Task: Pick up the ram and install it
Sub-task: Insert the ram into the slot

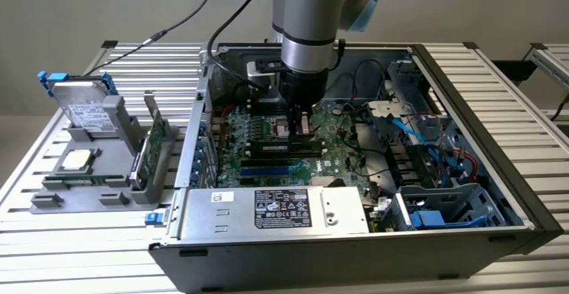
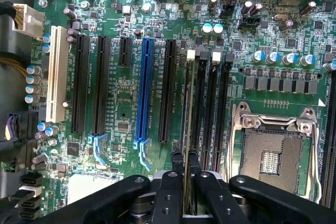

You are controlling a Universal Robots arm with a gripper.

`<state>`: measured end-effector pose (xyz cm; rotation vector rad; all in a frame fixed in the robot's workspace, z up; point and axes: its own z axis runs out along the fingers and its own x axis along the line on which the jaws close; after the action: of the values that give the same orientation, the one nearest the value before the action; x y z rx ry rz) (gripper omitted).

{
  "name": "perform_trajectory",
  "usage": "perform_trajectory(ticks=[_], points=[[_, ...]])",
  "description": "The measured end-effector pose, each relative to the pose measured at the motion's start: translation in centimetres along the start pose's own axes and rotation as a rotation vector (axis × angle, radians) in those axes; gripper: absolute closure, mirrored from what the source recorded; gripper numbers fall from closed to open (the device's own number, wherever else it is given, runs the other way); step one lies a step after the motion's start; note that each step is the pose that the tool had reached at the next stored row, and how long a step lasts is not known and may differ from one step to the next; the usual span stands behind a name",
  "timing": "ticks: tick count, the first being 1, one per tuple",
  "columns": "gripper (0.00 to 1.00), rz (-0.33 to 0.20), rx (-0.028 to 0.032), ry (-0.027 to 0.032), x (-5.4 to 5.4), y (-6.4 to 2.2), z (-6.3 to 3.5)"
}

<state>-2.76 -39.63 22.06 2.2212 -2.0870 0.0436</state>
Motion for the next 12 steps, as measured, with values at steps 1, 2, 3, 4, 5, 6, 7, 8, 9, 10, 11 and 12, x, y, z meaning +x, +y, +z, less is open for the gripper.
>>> perform_trajectory(ticks=[1,2,3,4,5,6,7,8,9,10,11,12], points=[[0.86,0.000,-0.0001,0.0006,-0.02,0.00,0.02],[0.86,0.000,-0.0001,0.0012,-0.04,0.00,0.04],[0.86,0.000,-0.0002,0.0021,-0.08,-0.01,0.06],[0.86,0.000,-0.0003,0.0030,-0.10,-0.01,0.09],[0.86,0.000,-0.0004,0.0040,-0.13,-0.01,0.12],[0.86,0.000,-0.0005,0.0049,-0.16,-0.01,0.15],[0.86,0.000,-0.0005,0.0057,-0.19,-0.02,0.19],[0.86,0.000,-0.0004,0.0062,-0.22,-0.02,0.23],[0.86,0.000,-0.0004,0.0067,-0.23,-0.03,0.27],[0.86,0.000,-0.0005,0.0074,-0.24,-0.03,0.29],[0.86,0.000,-0.0006,0.0078,-0.24,-0.02,0.31],[0.86,0.000,-0.0006,0.0079,-0.24,-0.02,0.31]])
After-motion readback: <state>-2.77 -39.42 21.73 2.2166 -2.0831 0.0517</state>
